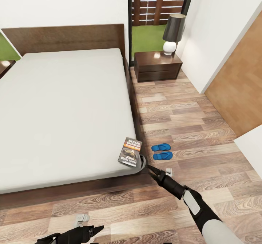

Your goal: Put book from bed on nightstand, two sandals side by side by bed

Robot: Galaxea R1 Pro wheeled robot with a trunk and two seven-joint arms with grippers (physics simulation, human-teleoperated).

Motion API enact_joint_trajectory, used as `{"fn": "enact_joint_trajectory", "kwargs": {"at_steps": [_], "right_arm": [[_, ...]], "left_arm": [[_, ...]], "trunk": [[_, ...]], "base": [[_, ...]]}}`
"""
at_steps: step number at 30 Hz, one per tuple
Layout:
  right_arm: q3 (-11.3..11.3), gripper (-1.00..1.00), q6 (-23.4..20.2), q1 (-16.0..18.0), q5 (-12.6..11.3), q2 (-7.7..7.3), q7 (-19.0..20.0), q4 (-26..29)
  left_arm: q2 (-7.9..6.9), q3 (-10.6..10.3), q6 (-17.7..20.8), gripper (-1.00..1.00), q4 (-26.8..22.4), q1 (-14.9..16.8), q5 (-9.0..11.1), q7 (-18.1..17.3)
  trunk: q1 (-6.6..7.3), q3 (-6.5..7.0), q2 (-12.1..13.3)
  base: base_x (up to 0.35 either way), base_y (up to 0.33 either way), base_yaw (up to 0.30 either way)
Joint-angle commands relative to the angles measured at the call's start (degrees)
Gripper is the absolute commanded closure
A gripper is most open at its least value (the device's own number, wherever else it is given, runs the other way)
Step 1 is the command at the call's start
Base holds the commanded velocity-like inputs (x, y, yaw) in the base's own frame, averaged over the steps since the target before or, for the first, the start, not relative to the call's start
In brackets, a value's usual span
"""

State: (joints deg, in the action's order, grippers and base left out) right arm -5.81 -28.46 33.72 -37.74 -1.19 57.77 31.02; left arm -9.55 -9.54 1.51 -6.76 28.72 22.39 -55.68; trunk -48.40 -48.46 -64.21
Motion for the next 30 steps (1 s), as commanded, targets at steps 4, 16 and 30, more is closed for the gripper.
{"fn": "enact_joint_trajectory", "kwargs": {"at_steps": [4, 16, 30], "right_arm": [[0.0, -1.0, -0.33, 0.03, 2.93, 3.68, -1.2, -1.79], [-0.16, -1.0, -0.37, 0.03, 7.7, 5.05, -1.55, -2.8], [-0.25, -1.0, -0.45, 0.03, 7.42, 5.06, -1.14, -2.66]], "left_arm": [[-0.03, -0.48, 0.18, -1.0, -0.01, 0.02, 0.55, -0.13], [-0.03, -0.48, 0.25, -1.0, -0.01, 0.02, 0.55, -0.07], [-0.03, -0.48, 0.25, -1.0, -0.01, 0.02, 0.55, 0.03]], "trunk": [[0.0, -0.03, -0.02], [0.0, -0.03, -0.02], [0.0, -0.03, -0.02]], "base": [[0.0, 0.0, 0.0], [0.0, 0.0, 0.0], [0.059, 0.05, 0.0]]}}
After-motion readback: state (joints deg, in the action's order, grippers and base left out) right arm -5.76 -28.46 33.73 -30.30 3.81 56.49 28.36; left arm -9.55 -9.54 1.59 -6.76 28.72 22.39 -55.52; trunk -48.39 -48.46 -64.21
